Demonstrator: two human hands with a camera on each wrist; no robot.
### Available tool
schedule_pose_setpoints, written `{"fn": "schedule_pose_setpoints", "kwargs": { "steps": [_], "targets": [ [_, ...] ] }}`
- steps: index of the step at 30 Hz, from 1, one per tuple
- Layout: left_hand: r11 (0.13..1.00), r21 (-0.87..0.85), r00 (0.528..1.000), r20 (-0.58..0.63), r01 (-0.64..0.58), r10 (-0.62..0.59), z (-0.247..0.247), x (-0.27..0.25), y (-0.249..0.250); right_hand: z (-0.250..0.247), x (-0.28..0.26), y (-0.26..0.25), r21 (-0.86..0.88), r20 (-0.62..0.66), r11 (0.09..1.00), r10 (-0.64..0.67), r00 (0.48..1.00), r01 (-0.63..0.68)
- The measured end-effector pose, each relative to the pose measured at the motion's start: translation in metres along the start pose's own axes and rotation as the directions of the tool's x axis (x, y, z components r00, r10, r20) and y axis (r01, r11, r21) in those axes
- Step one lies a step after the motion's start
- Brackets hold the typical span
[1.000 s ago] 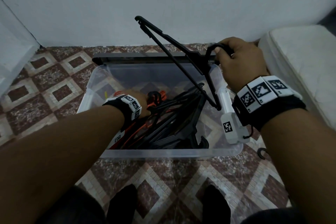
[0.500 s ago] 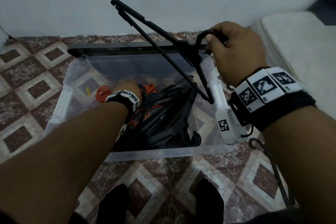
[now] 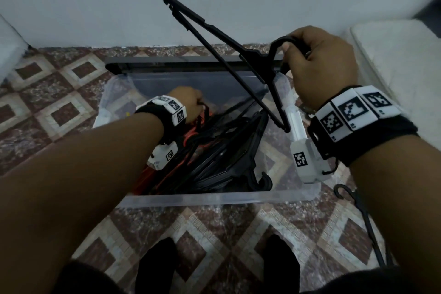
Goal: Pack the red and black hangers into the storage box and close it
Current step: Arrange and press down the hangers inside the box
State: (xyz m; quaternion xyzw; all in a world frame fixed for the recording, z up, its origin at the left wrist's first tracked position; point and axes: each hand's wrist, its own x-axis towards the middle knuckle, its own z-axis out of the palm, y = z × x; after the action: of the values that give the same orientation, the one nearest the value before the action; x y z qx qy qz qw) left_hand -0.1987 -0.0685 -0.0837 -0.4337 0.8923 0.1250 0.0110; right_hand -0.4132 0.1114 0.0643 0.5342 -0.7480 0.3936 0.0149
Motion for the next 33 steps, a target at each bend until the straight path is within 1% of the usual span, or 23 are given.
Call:
{"fn": "schedule_pose_setpoints", "kwargs": {
  "steps": [2,5,6,9,11,13,14,16,18,20,23,26,30,33],
  "targets": [
    [0.999,-0.013,0.995,-0.092,-0.034,0.032,-0.03,-0.011,0.008,-0.004,0.001,-0.003,0.029,-0.045,1.0,-0.005,0.999,0.006],
    [0.998,-0.041,0.975,-0.221,-0.047,0.037,-0.068,-0.038,0.015,-0.011,0.003,-0.007,0.074,-0.118,0.997,0.007,0.993,0.002],
    [0.998,-0.047,0.967,-0.253,-0.046,0.032,-0.078,-0.047,0.016,-0.014,0.004,-0.008,0.082,-0.145,0.997,0.01,0.989,0.002],
    [0.995,-0.102,0.948,-0.315,0.003,-0.035,-0.103,-0.07,0.014,-0.023,0.003,-0.01,0.099,-0.209,0.995,0.002,0.978,0.02],
    [0.991,-0.131,0.931,-0.356,0.038,-0.083,-0.108,-0.082,0.013,-0.029,0.003,-0.012,0.116,-0.233,0.993,-0.007,0.973,0.034],
    [0.981,-0.171,0.913,-0.378,0.092,-0.152,-0.102,-0.094,0.016,-0.032,0.002,-0.013,0.127,-0.245,0.991,-0.007,0.969,0.04],
    [0.973,-0.192,0.906,-0.378,0.126,-0.192,-0.096,-0.099,0.017,-0.034,0.002,-0.012,0.128,-0.247,0.991,-0.008,0.969,0.041],
    [0.966,-0.197,0.907,-0.351,0.17,-0.231,-0.087,-0.105,0.021,-0.038,0.001,-0.01,0.123,-0.244,0.992,-0.011,0.97,0.042],
    [0.962,-0.211,0.904,-0.354,0.175,-0.242,-0.087,-0.106,0.022,-0.042,-0.001,-0.007,0.12,-0.246,0.992,-0.008,0.969,0.039],
    [0.956,-0.251,0.886,-0.393,0.154,-0.246,-0.095,-0.104,0.024,-0.045,-0.001,-0.004,0.125,-0.251,0.992,-0.001,0.968,0.033],
    [0.966,-0.237,0.866,-0.456,0.106,-0.207,-0.11,-0.104,0.027,-0.049,-0.003,-0.001,0.129,-0.25,0.991,0.012,0.968,0.021],
    [0.982,-0.185,0.853,-0.505,0.038,-0.128,-0.123,-0.108,0.026,-0.051,-0.004,0.002,0.12,-0.238,0.993,0.016,0.971,0.013],
    [0.994,-0.099,0.872,-0.489,-0.045,-0.009,-0.132,-0.115,0.027,-0.049,-0.003,0.003,0.105,-0.216,0.995,0.024,0.976,-0.002],
    [0.992,-0.111,0.901,-0.434,-0.059,0.005,-0.138,-0.117,0.031,-0.043,-0.004,0.002,0.079,-0.188,0.996,-0.014,0.982,0.029]
  ]
}}
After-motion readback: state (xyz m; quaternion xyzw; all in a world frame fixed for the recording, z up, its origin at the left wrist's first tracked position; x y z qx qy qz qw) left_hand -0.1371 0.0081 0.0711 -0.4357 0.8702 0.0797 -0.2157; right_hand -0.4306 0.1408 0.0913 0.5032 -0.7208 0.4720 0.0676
